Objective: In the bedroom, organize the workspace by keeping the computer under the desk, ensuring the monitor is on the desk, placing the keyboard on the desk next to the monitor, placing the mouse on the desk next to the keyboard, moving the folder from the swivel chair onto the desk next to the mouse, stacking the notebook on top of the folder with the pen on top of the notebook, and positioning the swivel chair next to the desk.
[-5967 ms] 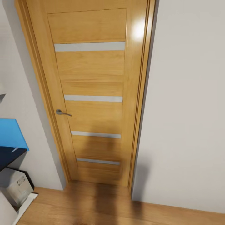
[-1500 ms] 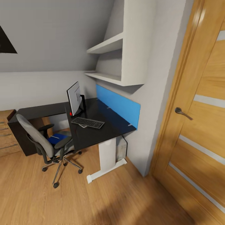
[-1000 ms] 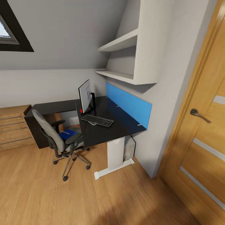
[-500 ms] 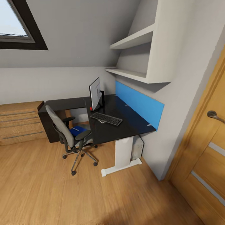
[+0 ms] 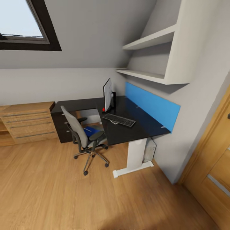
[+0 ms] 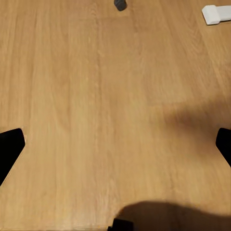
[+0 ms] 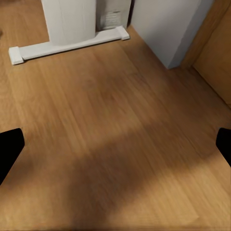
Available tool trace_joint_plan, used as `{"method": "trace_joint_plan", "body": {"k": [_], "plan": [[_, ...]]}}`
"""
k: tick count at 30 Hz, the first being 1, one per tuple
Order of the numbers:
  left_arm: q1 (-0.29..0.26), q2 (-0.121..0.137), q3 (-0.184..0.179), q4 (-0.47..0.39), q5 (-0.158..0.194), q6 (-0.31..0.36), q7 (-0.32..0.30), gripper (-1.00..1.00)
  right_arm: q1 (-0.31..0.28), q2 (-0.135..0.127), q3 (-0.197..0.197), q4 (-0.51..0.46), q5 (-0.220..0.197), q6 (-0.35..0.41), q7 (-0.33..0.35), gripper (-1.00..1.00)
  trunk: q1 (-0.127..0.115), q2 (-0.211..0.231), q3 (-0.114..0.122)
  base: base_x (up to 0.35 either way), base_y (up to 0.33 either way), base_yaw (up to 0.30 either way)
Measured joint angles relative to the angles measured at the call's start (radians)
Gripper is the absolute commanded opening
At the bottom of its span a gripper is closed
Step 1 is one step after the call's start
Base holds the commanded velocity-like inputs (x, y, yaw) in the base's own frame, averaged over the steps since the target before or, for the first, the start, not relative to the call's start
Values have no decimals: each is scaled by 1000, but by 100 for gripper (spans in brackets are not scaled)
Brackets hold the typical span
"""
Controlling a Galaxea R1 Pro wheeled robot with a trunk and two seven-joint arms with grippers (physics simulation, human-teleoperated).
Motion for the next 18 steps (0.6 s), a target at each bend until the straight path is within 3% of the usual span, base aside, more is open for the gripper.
{"method": "trace_joint_plan", "body": {"k": [6, 14, 18], "plan": [[0, -1, 0, 0, 1, 0, 4, 100, 0, 0, 0, 0, 0, -3, -1, 100, 0, 0, 0, -124, 172, 252], [0, 0, 0, 0, 1, 0, 5, 100, 0, 0, 0, 0, 0, -5, -1, 100, 0, 0, 0, -7, 12, 276], [1, 0, 0, 0, 0, 0, 1, 100, 0, 0, 0, 0, 0, -5, 0, 100, 0, 0, 0, 89, 167, 200]]}}
